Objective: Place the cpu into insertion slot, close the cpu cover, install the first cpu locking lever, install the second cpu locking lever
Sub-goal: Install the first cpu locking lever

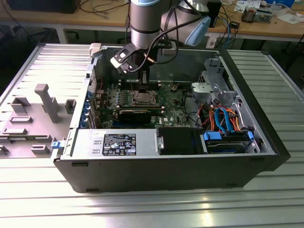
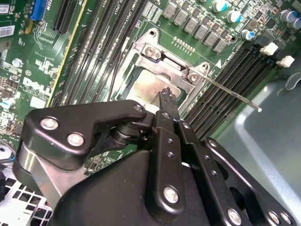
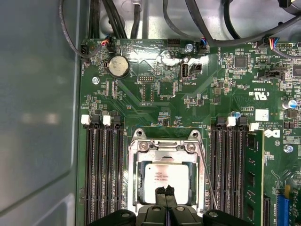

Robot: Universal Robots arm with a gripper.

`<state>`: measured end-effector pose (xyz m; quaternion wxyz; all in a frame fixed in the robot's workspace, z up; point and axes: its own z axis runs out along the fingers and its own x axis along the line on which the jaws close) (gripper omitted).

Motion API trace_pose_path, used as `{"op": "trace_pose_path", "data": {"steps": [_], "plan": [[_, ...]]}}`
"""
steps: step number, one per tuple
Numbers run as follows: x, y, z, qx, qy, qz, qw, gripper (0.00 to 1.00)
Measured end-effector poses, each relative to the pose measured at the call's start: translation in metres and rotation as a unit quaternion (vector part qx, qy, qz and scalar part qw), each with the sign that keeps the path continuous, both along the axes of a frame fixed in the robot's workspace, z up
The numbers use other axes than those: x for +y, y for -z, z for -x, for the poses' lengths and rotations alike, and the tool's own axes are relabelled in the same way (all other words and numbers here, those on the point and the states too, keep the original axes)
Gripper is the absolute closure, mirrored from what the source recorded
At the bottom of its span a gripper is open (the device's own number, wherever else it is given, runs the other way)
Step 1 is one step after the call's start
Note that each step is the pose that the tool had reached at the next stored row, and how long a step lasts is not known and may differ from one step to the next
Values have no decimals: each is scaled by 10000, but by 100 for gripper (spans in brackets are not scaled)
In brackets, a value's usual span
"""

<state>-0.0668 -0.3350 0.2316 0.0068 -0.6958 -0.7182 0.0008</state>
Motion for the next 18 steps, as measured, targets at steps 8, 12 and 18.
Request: {"op": "trace_pose_path", "data": {"steps": [8, 12, 18], "plan": [[0, -81, -1, 0, 0, 0, 10000, 89], [0, -87, -1, 0, -324, -9, 9995, 89], [0, -87, -1, 0, -596, -9, 9982, 89]]}}
